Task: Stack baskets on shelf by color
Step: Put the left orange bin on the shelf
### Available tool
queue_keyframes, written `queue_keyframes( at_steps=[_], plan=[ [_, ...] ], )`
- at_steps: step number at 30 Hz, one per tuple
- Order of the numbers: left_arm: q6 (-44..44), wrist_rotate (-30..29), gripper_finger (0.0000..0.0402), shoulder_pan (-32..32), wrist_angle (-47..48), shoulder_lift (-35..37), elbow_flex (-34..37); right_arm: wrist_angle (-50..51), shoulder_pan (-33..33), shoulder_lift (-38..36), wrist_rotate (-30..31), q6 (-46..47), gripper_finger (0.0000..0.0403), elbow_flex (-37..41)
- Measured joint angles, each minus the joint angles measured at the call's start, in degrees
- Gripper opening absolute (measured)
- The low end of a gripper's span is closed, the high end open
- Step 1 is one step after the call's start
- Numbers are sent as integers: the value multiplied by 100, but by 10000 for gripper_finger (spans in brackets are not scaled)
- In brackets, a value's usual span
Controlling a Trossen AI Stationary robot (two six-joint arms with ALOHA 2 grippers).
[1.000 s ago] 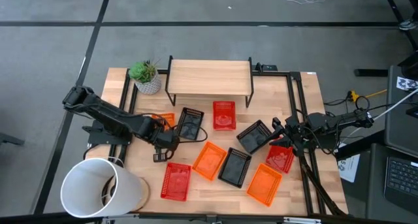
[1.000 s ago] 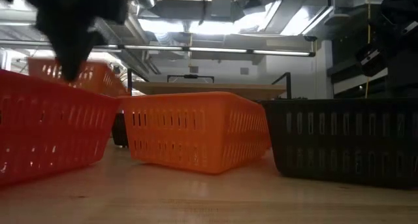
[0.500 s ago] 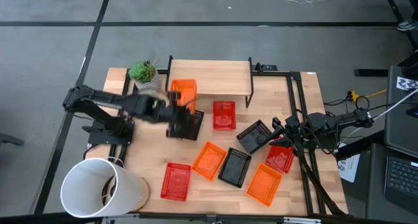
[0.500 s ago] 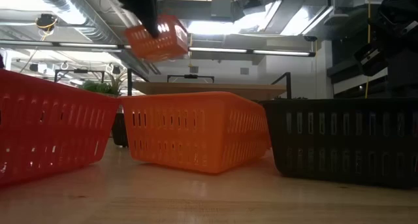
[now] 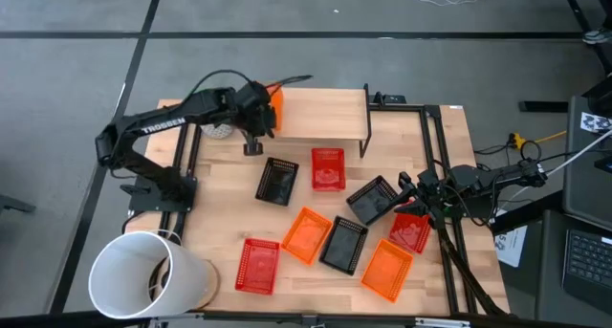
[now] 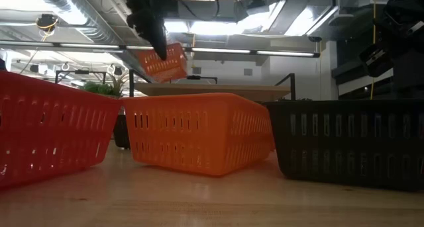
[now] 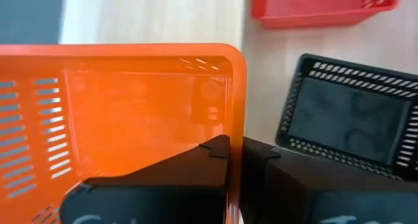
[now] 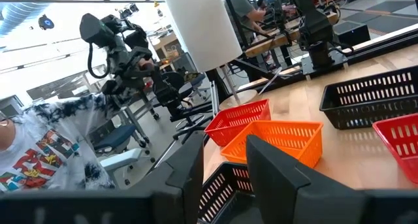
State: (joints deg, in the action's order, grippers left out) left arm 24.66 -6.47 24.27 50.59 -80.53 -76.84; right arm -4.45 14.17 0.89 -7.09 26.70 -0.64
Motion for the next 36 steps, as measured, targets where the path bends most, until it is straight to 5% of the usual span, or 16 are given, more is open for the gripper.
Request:
queue_keyframes(
  at_steps=[12, 27, 36],
  plan=[
    [248, -652, 0, -52, -132, -776, -15, 0, 0, 0, 2, 2, 117, 0],
    [289, -579, 1, -55, -14, -722, -227, 4, 0, 0, -2, -18, 117, 0],
    [218, -594, 59, -55, 53, -718, -402, 7, 0, 0, -2, -18, 117, 0]
  ],
)
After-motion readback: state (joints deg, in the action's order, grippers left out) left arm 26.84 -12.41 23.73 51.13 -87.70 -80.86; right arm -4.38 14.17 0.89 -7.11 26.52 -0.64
